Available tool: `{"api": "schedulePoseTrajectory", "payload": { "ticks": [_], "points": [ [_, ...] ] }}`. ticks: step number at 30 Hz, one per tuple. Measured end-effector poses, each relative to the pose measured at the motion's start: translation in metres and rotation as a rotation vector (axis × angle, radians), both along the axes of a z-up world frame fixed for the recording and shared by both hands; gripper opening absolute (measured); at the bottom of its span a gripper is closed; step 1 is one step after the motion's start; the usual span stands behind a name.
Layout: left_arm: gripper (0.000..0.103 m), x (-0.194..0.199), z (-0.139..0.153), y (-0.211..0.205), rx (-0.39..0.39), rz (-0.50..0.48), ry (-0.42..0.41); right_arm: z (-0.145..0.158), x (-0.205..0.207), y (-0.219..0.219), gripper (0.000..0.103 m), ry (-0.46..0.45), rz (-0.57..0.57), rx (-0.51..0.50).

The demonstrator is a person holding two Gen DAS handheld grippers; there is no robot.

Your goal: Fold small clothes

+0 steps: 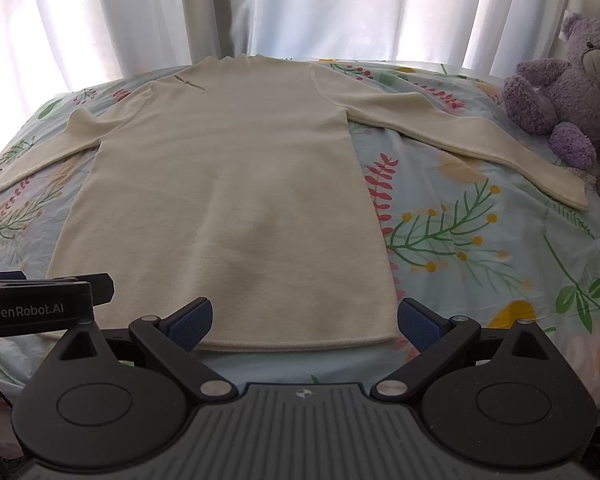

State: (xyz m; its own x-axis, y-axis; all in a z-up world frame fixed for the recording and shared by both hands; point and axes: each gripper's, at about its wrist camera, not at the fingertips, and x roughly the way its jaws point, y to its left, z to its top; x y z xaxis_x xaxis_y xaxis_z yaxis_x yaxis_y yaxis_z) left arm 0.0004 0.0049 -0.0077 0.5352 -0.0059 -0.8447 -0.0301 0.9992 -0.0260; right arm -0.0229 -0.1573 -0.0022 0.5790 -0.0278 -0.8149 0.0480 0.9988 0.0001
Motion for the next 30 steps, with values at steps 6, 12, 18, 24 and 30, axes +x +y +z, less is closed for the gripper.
{"api": "schedulePoseTrajectory", "payload": {
  "ticks": [6,12,18,24,30],
  "points": [
    [0.103,-0.0015,-0.0011,0.0018,-0.002,0.007,-0.004,0.0002,-0.0011,0.0007,0.099,-0.007,0.003,0.005],
    [0.103,-0.0011,0.0003,0.0017,-0.003,0.007,-0.003,0.0009,-0.0011,0.0011,0.099,-0.008,0.003,0.005],
    [0.103,-0.0004,0.0010,0.0021,-0.004,0.012,-0.001,0.0031,-0.0010,0.0010,0.099,-0.012,0.004,0.007],
    [0.103,-0.0005,0.0009,0.0024,-0.004,0.011,0.001,0.0026,-0.0010,0.0005,0.099,-0.012,0.006,0.009],
    [0.103,0.0016,0.0012,0.0036,-0.006,0.013,0.008,0.0025,-0.0005,0.0003,0.099,-0.013,0.007,0.009]
  ]
}}
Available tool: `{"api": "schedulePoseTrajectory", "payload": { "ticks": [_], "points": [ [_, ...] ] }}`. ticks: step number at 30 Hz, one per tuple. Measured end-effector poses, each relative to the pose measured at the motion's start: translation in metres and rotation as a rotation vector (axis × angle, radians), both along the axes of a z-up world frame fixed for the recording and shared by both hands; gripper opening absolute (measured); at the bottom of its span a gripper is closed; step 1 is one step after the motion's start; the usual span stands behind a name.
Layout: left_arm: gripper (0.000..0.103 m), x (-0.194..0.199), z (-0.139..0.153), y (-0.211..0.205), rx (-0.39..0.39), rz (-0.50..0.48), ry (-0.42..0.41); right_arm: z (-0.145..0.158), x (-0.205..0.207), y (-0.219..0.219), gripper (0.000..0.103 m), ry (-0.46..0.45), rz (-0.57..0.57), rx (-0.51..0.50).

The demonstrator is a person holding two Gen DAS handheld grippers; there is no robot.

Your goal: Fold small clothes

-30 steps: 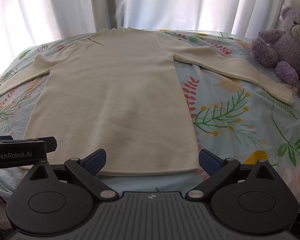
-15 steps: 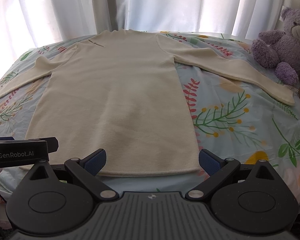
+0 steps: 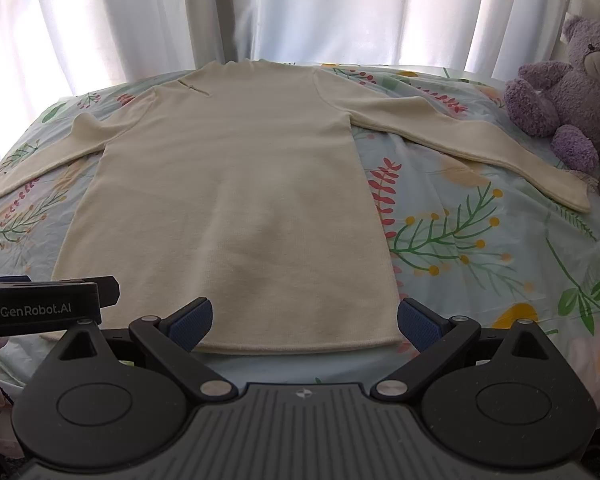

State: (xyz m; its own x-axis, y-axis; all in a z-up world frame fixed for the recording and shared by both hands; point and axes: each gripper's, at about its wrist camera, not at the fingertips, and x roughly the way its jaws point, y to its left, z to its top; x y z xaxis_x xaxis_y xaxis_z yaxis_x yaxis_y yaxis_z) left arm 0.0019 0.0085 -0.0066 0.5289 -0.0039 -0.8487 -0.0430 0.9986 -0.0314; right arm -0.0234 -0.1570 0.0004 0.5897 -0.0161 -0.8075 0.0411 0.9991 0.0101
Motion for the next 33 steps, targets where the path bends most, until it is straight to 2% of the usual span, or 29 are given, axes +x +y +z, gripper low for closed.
{"api": "schedulePoseTrajectory", "payload": {
  "ticks": [33],
  "points": [
    [0.103,0.0033,0.0009,-0.0028,-0.007,0.009,0.011,0.0029,-0.0012,-0.0001,0.099,-0.004,0.007,0.010]
  ]
}}
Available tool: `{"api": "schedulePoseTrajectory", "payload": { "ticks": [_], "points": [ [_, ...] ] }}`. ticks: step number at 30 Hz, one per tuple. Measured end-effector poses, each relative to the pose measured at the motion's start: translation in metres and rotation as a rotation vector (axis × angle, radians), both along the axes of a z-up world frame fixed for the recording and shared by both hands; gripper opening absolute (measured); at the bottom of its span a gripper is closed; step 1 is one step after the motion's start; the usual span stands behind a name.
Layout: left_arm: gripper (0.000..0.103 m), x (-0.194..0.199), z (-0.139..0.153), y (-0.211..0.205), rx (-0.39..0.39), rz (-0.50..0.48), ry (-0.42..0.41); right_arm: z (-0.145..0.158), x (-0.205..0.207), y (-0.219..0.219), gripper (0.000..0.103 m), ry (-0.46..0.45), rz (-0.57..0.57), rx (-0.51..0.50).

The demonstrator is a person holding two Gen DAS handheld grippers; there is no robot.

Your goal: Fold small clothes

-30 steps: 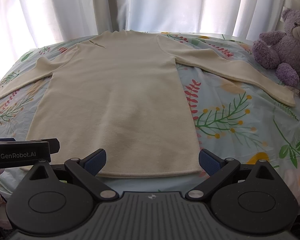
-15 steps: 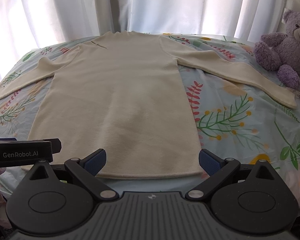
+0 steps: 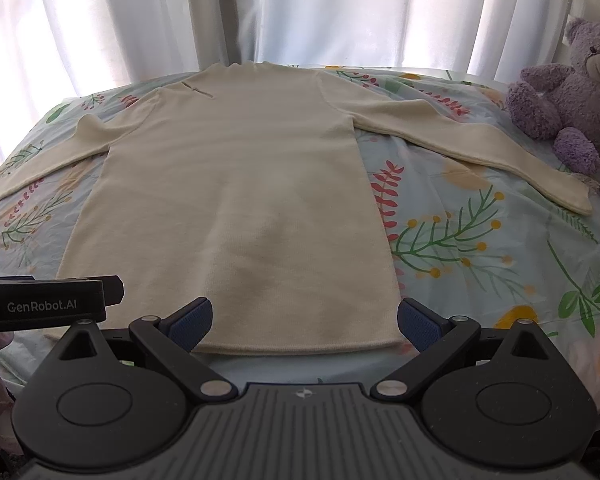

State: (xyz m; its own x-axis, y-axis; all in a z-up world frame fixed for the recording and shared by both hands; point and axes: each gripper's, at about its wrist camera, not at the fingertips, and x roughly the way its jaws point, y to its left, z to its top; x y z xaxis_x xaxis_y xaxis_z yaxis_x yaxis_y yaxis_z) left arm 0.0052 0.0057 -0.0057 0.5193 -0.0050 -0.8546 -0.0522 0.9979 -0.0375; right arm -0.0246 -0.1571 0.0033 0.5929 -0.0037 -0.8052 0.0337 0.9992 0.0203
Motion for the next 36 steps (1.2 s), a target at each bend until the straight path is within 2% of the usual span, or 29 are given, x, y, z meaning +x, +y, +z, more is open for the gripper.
{"api": "schedulePoseTrajectory", "payload": {
  "ticks": [19,36],
  "points": [
    [0.103,0.003,-0.004,0.005,-0.006,0.000,0.015,-0.001,0.001,0.002,0.099,-0.001,0.010,0.013],
    [0.103,0.004,-0.012,0.006,-0.032,0.003,0.050,-0.007,0.003,-0.002,0.099,0.015,0.024,0.078]
  ]
}}
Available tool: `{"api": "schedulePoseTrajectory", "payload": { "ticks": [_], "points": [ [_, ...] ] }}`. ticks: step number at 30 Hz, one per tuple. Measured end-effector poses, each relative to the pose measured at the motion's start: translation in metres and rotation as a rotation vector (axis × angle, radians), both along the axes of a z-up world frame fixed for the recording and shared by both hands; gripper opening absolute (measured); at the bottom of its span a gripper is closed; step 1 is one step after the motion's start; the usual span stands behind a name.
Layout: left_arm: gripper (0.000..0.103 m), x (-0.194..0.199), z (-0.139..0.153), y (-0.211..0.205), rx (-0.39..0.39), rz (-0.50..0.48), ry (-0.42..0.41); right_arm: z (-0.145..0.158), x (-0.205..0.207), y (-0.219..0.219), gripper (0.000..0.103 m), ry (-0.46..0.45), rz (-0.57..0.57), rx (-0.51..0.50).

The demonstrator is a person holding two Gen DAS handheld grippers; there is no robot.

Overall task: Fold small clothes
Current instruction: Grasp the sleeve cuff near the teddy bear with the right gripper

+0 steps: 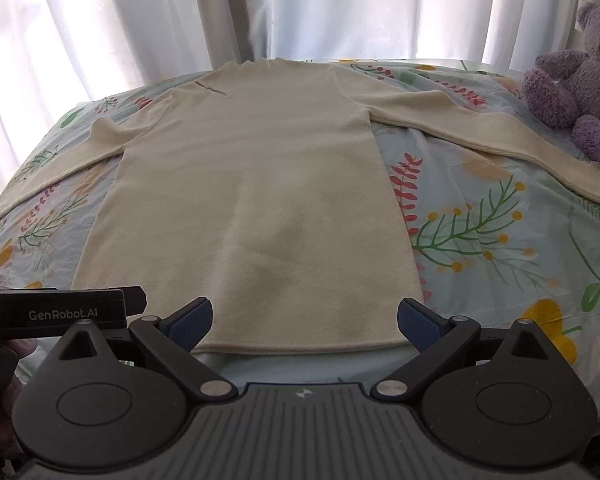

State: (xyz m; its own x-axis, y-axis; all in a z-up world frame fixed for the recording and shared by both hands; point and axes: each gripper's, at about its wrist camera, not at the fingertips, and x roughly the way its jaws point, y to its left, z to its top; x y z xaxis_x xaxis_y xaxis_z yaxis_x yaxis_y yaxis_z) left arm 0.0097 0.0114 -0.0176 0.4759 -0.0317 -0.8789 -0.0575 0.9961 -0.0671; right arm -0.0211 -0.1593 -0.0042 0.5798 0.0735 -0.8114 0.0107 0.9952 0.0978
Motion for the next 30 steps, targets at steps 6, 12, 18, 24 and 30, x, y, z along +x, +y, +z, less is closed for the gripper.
{"api": "schedulePoseTrajectory", "payload": {
  "ticks": [6,12,18,24,30],
  "points": [
    [0.103,0.003,-0.001,0.000,-0.005,-0.005,0.006,-0.005,0.003,-0.002,0.099,0.011,0.007,0.052],
    [0.103,0.010,-0.003,0.002,-0.017,0.000,0.013,-0.006,0.011,-0.023,0.099,-0.028,-0.008,0.188],
    [0.103,0.030,-0.007,0.010,-0.027,0.018,-0.009,0.004,0.026,-0.105,0.099,-0.415,-0.101,0.435],
    [0.103,0.065,-0.018,0.013,-0.014,0.055,-0.045,-0.040,0.077,-0.219,0.098,-0.382,-0.442,0.637],
    [0.103,0.100,-0.030,0.018,-0.048,0.084,-0.061,-0.094,0.099,-0.317,0.053,-0.365,-0.813,0.712]
  ]
}}
